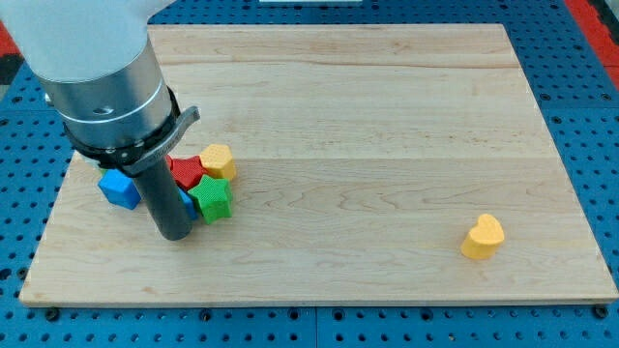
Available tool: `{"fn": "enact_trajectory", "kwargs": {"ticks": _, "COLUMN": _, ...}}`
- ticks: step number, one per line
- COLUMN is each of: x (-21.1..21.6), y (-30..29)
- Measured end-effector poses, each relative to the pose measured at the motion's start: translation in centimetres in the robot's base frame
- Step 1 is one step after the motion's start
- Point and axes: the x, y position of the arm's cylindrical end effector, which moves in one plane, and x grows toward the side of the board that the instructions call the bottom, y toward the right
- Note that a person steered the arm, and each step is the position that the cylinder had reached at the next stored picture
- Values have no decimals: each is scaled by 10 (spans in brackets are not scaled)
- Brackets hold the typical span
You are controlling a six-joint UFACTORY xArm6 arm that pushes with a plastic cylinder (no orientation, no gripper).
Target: Move the yellow heart to the top of the red circle
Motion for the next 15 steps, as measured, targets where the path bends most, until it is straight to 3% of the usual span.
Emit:
{"fn": "enact_trajectory", "kwargs": {"ticks": 1, "x": 6, "y": 0}}
{"fn": "enact_trajectory", "kwargs": {"ticks": 2, "x": 37, "y": 86}}
{"fn": "enact_trajectory", "kwargs": {"ticks": 4, "x": 45, "y": 355}}
{"fn": "enact_trajectory", "kwargs": {"ticks": 5, "x": 46, "y": 389}}
{"fn": "enact_trajectory", "kwargs": {"ticks": 8, "x": 25, "y": 344}}
{"fn": "enact_trajectory", "kwargs": {"ticks": 11, "x": 25, "y": 460}}
{"fn": "enact_trajectory", "kwargs": {"ticks": 15, "x": 34, "y": 489}}
